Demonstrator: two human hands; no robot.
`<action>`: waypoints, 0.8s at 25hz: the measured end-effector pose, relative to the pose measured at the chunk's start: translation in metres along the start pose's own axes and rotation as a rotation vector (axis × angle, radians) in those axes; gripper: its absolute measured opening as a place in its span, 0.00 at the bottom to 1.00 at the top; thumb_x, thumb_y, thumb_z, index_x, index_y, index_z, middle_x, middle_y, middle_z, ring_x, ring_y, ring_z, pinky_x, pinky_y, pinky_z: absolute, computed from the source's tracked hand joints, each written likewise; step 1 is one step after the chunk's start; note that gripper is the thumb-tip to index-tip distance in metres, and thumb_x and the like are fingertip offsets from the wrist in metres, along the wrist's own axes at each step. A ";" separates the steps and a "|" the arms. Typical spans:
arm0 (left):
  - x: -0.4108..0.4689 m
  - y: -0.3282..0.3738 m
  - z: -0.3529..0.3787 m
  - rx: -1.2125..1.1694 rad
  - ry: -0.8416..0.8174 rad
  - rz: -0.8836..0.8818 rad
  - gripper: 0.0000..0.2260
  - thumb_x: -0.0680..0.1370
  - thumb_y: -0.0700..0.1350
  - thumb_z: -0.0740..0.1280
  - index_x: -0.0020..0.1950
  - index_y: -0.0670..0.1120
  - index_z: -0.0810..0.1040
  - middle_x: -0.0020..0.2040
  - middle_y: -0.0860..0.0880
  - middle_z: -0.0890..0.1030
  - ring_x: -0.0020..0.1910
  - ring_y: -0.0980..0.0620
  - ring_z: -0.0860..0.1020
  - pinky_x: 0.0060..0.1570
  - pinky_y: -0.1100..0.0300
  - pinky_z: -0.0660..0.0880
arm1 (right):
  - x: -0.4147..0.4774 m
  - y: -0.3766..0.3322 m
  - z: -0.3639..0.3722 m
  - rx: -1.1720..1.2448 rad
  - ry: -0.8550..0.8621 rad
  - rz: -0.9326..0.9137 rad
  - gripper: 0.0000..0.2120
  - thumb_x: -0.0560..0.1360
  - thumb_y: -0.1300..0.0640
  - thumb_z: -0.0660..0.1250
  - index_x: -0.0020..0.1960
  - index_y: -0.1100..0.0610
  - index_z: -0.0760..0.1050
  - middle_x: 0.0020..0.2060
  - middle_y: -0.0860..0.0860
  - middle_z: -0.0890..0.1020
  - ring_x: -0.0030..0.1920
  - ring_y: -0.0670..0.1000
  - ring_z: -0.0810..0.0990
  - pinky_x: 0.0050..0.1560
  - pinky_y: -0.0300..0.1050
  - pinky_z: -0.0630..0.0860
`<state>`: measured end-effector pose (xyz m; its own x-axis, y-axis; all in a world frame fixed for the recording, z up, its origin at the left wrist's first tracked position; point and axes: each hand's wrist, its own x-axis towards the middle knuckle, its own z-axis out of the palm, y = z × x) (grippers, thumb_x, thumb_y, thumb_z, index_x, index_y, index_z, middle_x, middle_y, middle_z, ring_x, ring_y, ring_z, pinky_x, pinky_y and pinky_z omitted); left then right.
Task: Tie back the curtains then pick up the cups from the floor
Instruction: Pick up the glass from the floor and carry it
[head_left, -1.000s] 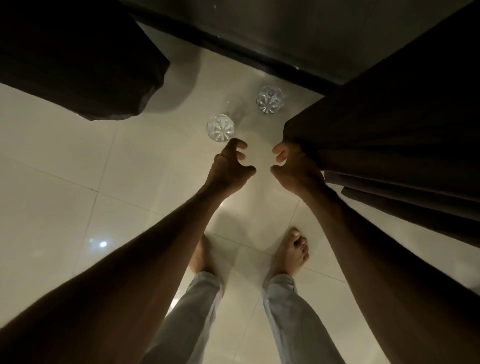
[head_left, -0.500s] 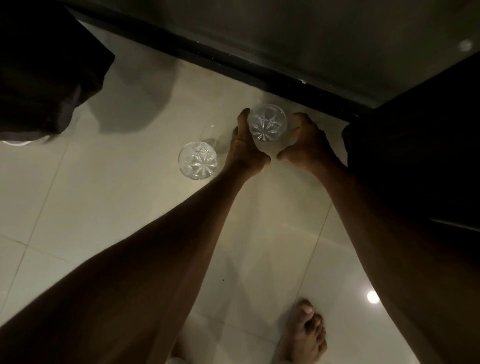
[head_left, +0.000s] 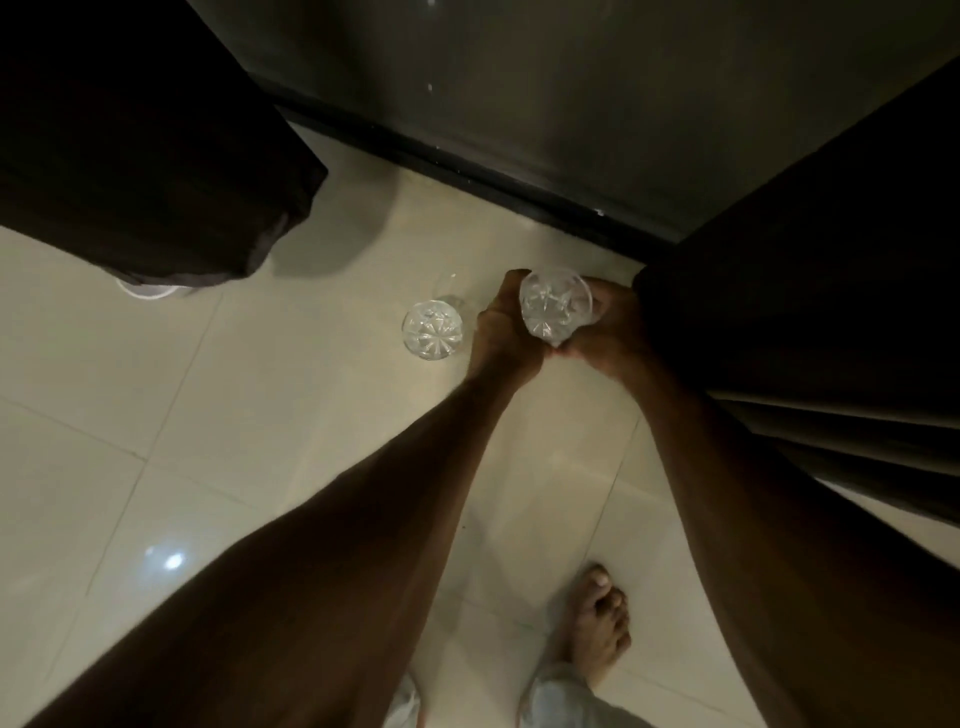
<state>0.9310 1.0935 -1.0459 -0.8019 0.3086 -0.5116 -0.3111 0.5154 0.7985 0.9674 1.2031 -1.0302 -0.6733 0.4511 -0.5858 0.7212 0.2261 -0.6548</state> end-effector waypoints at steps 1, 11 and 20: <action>-0.021 0.014 -0.007 0.000 -0.007 0.001 0.29 0.66 0.37 0.78 0.63 0.47 0.71 0.48 0.53 0.76 0.44 0.58 0.76 0.36 0.65 0.80 | -0.023 -0.011 -0.010 0.060 -0.009 0.010 0.29 0.66 0.70 0.77 0.66 0.59 0.76 0.61 0.53 0.81 0.62 0.51 0.79 0.48 0.37 0.76; -0.265 0.224 -0.116 0.098 -0.133 -0.047 0.33 0.65 0.37 0.78 0.67 0.49 0.68 0.55 0.51 0.76 0.56 0.50 0.77 0.47 0.63 0.77 | -0.284 -0.169 -0.147 -0.185 -0.210 -0.082 0.37 0.63 0.68 0.79 0.69 0.55 0.71 0.62 0.50 0.79 0.64 0.51 0.76 0.60 0.39 0.74; -0.473 0.384 -0.206 -0.038 -0.231 0.195 0.32 0.65 0.29 0.77 0.66 0.38 0.69 0.55 0.46 0.77 0.47 0.63 0.79 0.34 0.71 0.75 | -0.498 -0.306 -0.274 -0.318 -0.284 -0.224 0.32 0.63 0.66 0.78 0.65 0.54 0.74 0.54 0.48 0.81 0.49 0.48 0.80 0.34 0.36 0.75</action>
<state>1.0857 0.9804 -0.4317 -0.7127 0.5747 -0.4023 -0.1850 0.3991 0.8980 1.1264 1.1455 -0.4074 -0.8040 0.1177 -0.5828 0.5373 0.5635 -0.6275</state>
